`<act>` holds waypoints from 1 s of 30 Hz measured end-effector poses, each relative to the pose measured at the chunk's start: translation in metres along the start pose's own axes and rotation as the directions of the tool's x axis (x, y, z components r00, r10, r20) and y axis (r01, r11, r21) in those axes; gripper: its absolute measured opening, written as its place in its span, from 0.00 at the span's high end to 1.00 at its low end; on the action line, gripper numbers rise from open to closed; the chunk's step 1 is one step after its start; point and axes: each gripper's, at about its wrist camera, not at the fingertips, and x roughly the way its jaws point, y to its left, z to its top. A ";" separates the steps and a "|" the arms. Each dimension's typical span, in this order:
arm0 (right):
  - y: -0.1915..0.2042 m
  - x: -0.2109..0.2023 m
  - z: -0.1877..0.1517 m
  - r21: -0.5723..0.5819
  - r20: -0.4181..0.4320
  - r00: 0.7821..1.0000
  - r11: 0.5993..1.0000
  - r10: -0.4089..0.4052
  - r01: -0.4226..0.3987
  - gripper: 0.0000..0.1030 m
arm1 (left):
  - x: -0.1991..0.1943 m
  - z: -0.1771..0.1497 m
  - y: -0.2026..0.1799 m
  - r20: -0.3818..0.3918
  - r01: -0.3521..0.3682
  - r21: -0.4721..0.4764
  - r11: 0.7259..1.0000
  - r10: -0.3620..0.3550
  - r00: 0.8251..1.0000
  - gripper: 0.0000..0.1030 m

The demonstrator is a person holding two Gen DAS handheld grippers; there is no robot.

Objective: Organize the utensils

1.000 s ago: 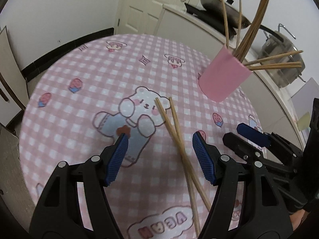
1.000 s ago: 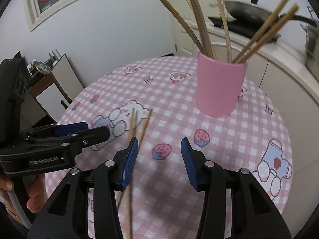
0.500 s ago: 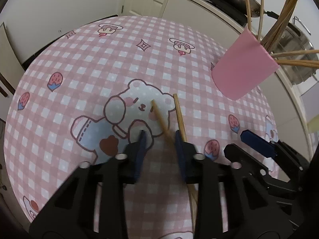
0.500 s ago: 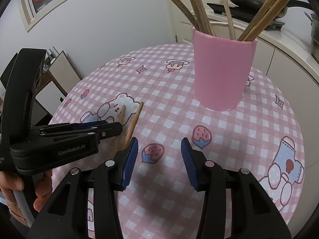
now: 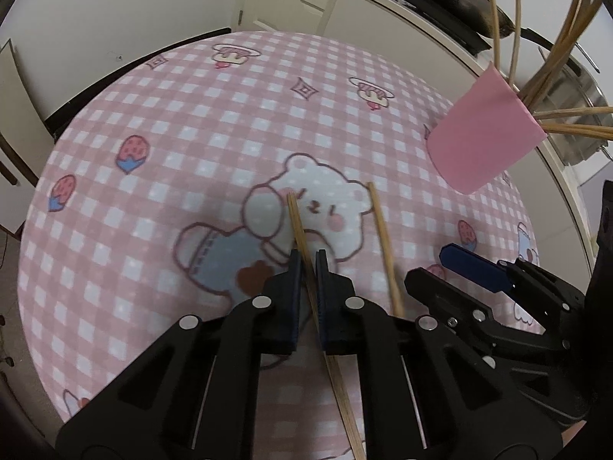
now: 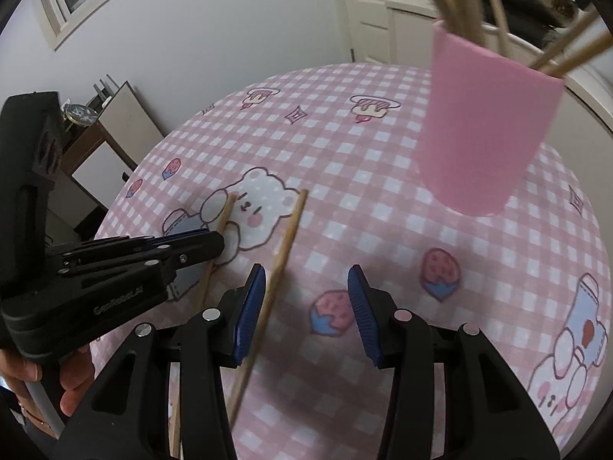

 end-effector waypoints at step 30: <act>0.018 -0.023 0.014 -0.051 0.077 0.997 0.998 -0.026 0.030 0.96 | -0.042 0.001 0.002 0.102 0.053 -0.011 0.999 -0.052 0.993 0.93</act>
